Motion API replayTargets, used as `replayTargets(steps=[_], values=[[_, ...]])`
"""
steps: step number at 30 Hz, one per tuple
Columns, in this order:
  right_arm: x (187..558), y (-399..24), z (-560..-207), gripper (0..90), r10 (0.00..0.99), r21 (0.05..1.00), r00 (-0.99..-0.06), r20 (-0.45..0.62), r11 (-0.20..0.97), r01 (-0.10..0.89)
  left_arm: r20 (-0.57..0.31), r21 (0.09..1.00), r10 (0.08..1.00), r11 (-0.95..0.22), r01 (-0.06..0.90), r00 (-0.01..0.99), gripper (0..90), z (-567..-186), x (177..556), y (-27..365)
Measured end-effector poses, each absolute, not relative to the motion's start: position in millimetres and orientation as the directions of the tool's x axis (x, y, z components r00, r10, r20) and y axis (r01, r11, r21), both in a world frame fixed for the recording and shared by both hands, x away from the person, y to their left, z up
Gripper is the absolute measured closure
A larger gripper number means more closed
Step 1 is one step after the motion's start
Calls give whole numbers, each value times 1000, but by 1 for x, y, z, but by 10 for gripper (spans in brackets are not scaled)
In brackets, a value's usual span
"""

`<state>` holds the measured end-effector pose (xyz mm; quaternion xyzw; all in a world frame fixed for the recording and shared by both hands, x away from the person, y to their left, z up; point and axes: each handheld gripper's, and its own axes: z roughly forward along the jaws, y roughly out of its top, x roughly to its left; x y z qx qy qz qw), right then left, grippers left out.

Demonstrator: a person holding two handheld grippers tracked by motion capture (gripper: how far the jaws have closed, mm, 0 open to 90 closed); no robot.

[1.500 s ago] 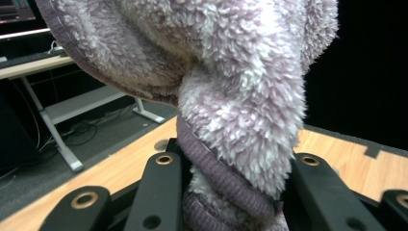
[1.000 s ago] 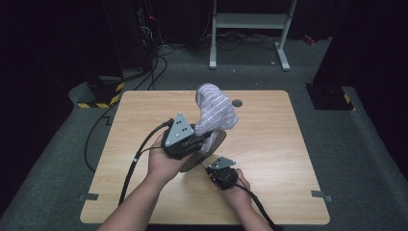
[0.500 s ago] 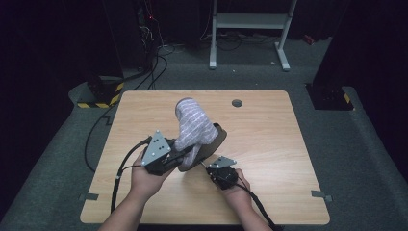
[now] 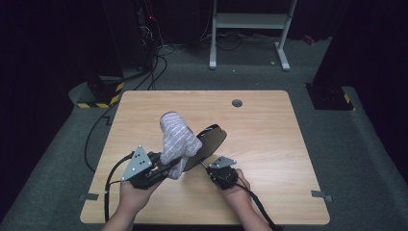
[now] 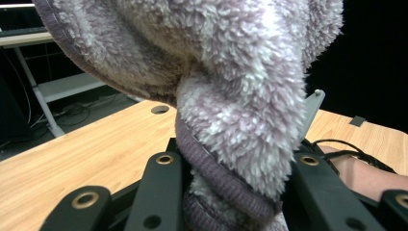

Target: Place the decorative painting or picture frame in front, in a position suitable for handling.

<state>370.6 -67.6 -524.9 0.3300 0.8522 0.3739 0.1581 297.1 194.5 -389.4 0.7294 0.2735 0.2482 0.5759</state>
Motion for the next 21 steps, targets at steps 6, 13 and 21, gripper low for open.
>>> replayTargets(steps=[6, 13, 21], values=[[371, -68, -525, 884, 683, 741, -730, -13, 497, 452, 80, 975, 681, -205, 84, 728, 684, -367, 306, 185], [371, -67, -525, 884, 682, 743, -731, -22, 500, 445, 113, 972, 651, -229, 52, 750, 684, -327, 336, 146], [370, -67, -525, 884, 682, 743, -731, -25, 502, 443, 132, 951, 647, -296, 87, 751, 684, -319, 363, 109]])
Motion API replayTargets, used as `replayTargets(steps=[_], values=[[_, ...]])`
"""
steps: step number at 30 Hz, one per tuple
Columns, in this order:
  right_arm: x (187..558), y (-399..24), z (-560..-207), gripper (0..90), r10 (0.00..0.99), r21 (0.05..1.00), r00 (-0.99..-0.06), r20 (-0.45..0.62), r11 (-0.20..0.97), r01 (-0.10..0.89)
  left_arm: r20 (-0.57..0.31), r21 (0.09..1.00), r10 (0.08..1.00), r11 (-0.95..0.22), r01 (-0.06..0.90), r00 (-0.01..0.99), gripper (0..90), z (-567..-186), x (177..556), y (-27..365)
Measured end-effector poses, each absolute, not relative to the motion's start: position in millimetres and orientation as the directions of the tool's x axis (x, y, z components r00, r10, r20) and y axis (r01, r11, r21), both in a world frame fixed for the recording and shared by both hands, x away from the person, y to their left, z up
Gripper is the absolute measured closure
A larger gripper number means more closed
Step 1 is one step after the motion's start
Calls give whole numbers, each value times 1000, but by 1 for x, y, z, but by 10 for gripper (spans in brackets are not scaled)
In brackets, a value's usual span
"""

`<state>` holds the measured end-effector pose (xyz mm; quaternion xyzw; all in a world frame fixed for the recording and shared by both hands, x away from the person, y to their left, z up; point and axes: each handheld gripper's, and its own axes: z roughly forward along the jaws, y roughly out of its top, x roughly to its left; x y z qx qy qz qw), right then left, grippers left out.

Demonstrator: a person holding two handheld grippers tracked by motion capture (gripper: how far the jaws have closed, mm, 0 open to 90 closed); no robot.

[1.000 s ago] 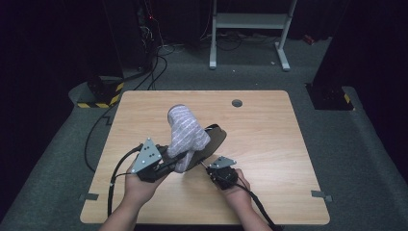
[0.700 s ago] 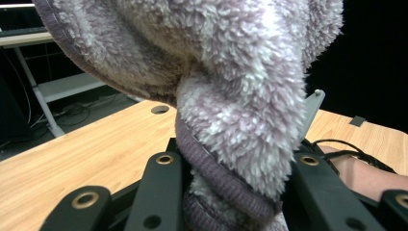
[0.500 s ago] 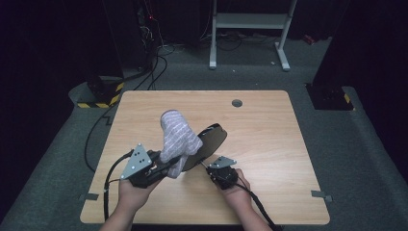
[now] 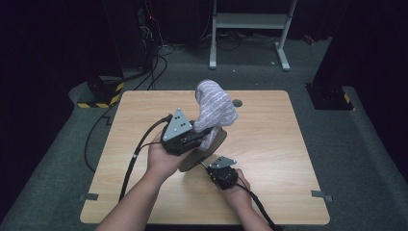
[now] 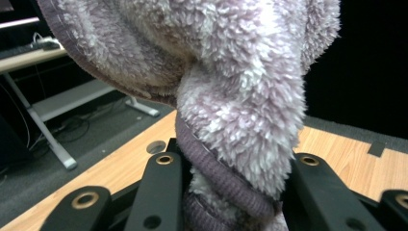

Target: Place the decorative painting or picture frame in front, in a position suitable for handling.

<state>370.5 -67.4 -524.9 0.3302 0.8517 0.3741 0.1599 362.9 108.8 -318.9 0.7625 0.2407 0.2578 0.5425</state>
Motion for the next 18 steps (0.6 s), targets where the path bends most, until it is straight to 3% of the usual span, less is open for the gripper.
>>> replayTargets(steps=[18], values=[[372, -68, -525, 884, 680, 741, -733, -11, 498, 450, 90, 967, 654, -238, 91, 751, 684, -358, 329, 165]])
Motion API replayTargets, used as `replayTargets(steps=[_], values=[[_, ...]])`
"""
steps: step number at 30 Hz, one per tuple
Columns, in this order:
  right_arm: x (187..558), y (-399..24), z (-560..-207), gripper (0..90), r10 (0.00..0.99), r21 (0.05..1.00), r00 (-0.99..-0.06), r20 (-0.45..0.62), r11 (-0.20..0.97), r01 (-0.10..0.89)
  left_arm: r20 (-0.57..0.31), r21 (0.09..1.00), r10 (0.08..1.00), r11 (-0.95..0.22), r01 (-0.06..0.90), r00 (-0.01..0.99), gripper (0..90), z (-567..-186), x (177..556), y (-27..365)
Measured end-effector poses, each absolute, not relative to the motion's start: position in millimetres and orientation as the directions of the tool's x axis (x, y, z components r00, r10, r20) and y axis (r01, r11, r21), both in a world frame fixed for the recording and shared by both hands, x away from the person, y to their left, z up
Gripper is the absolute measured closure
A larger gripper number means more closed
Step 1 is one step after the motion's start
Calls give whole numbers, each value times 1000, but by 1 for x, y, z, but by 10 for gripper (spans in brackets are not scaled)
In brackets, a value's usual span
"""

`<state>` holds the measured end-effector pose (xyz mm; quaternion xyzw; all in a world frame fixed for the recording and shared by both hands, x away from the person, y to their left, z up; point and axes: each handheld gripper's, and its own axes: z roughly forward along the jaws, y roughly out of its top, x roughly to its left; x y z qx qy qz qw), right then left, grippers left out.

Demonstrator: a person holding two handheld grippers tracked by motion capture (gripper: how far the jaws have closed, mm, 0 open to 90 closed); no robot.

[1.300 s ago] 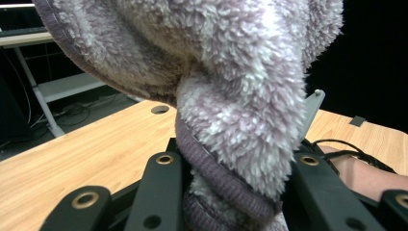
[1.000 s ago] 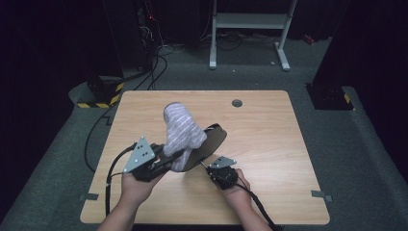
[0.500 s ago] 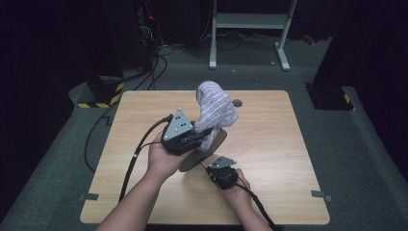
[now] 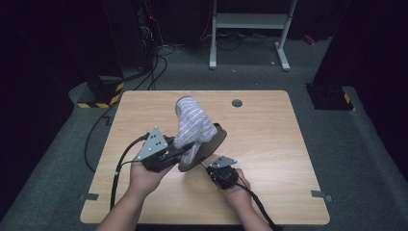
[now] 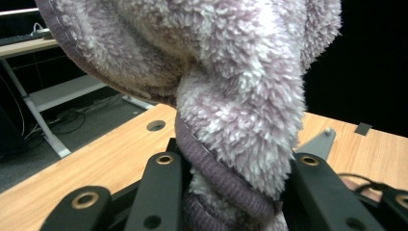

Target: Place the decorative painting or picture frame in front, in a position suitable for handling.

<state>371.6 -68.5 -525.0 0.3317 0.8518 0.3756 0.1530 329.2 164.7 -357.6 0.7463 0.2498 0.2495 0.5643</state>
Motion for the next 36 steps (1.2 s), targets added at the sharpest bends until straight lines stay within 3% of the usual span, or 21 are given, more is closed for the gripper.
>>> replayTargets(steps=[12, 18, 36], values=[[371, -68, -525, 881, 682, 740, -731, -11, 497, 452, 87, 985, 683, -167, 39, 725, 677, -392, 302, 193], [371, -68, -525, 880, 680, 741, -733, -15, 500, 449, 39, 992, 686, -112, 53, 727, 673, -408, 298, 205], [371, -68, -525, 882, 684, 741, -729, -16, 498, 451, 37, 975, 674, -185, 120, 738, 668, -430, 300, 217]])
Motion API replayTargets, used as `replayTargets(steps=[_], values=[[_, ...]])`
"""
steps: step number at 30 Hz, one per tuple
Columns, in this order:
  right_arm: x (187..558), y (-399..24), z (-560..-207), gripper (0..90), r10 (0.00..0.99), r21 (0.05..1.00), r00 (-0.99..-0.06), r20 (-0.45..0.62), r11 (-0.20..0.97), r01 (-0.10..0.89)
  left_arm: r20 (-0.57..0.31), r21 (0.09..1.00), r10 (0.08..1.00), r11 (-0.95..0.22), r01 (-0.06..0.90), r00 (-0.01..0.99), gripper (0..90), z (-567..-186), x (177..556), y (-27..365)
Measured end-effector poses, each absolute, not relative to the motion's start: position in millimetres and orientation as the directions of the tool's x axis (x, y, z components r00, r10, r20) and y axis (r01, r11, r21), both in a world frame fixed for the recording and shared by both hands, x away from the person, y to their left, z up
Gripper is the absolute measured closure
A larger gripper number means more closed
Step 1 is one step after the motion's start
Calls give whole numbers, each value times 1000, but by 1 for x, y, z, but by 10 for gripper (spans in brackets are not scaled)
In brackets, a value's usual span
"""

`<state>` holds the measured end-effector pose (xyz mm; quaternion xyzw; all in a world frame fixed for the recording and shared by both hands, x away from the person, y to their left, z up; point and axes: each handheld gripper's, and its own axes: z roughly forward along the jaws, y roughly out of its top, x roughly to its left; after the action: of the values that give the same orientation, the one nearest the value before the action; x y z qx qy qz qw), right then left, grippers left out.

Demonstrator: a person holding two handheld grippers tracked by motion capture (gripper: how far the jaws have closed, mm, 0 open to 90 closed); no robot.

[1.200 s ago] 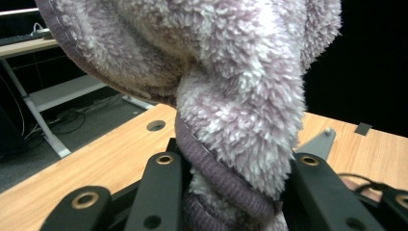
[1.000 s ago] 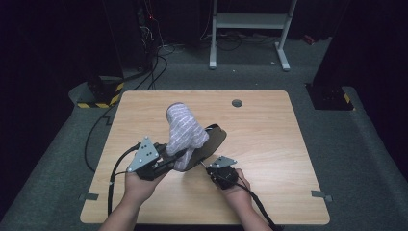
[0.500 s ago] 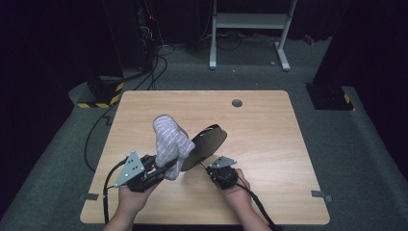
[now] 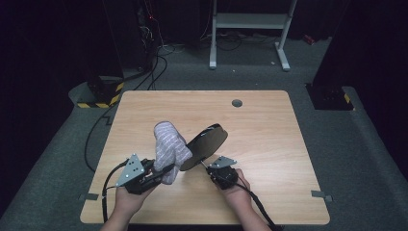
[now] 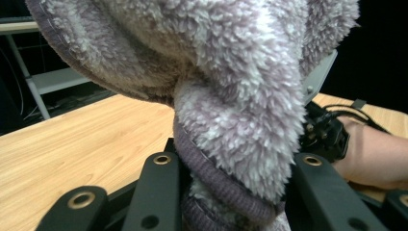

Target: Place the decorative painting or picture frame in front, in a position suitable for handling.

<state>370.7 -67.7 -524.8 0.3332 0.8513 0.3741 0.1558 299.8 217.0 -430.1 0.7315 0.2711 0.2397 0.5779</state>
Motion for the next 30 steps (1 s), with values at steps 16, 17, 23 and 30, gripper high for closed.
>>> replayTargets(steps=[16, 17, 23, 30], values=[[371, -68, -525, 881, 686, 741, -727, -14, 496, 453, 66, 940, 682, -287, 184, 728, 662, -457, 309, 208], [371, -68, -525, 881, 686, 741, -728, -14, 496, 453, 60, 940, 683, -284, 189, 728, 661, -459, 309, 208], [371, -68, -525, 881, 685, 742, -728, -17, 497, 450, 67, 928, 684, -310, 206, 726, 659, -469, 313, 206], [371, -68, -525, 881, 687, 742, -727, -12, 493, 454, 54, 909, 683, -336, 248, 728, 654, -479, 318, 210]])
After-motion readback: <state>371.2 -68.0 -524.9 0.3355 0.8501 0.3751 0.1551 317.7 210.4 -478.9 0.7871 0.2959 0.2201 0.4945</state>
